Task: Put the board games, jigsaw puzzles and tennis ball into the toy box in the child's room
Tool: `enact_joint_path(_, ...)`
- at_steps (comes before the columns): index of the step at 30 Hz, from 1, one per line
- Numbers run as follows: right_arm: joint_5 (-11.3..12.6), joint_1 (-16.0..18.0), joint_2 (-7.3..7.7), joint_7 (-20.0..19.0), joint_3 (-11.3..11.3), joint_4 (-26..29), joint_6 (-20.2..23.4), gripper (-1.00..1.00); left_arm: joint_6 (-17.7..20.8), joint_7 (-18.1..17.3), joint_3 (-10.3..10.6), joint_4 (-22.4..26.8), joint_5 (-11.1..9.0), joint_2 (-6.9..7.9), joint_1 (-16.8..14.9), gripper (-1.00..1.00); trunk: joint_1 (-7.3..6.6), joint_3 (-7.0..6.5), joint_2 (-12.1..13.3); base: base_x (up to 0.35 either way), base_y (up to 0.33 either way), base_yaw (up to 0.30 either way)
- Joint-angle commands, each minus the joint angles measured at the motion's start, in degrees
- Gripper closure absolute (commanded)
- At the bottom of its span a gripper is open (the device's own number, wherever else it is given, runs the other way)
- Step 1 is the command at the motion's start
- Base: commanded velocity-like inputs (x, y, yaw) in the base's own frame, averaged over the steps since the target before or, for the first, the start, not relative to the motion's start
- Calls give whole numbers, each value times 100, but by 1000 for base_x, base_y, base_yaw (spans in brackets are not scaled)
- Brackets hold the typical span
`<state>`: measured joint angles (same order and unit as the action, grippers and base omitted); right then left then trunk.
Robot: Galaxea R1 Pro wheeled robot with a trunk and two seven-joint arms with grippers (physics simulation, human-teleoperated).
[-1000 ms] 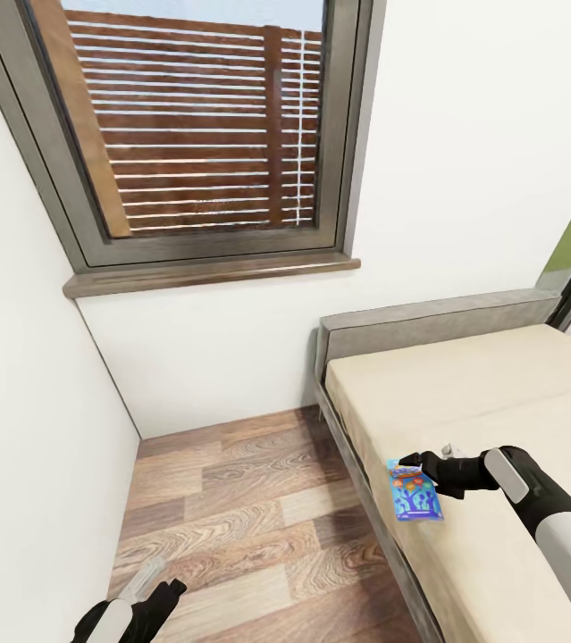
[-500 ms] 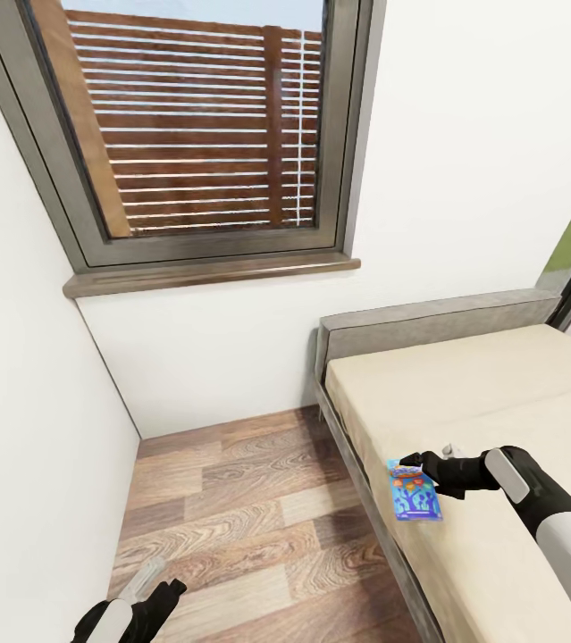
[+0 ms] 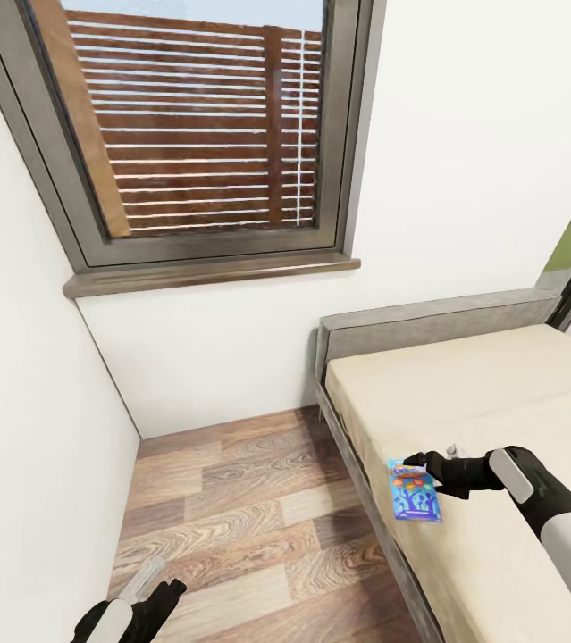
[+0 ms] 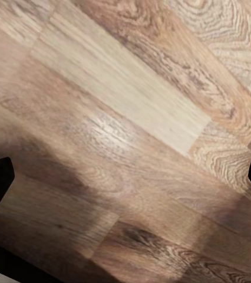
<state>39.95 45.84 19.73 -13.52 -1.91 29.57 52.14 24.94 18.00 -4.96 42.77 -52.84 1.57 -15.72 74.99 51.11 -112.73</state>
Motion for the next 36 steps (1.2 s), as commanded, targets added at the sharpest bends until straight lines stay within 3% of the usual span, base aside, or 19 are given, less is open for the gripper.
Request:
enact_joint_path(1, -40, 5, 40, -46, -11, 0, -5, -100, 20, 45, -5, 12, -60, -2, -1, -100, -1, 5, -2, 0, 0, 0)
enact_joint_path(17, -35, 60, 492, -27, 71, 1, -598, -100, 20, 45, 1, 12, -68, -7, -1, -100, -1, 5, -2, 0, 0, 0)
enact_joint_path(20, -33, 68, 573, -31, 160, 3, -745, -100, 20, 42, 2, 12, -74, -7, -1, -100, -1, 5, -2, 0, 0, 0)
enact_joint_path(27, -31, 73, 745, -47, 643, 14, -1116, -100, 20, 38, 4, 12, -83, -8, -1, -100, -1, 5, -2, 0, 0, 0)
enact_joint_path(36, -33, 74, 802, -52, 856, 20, -1336, -100, 20, 37, 9, 12, -80, -8, -1, -100, -1, 5, -2, 0, 0, 0)
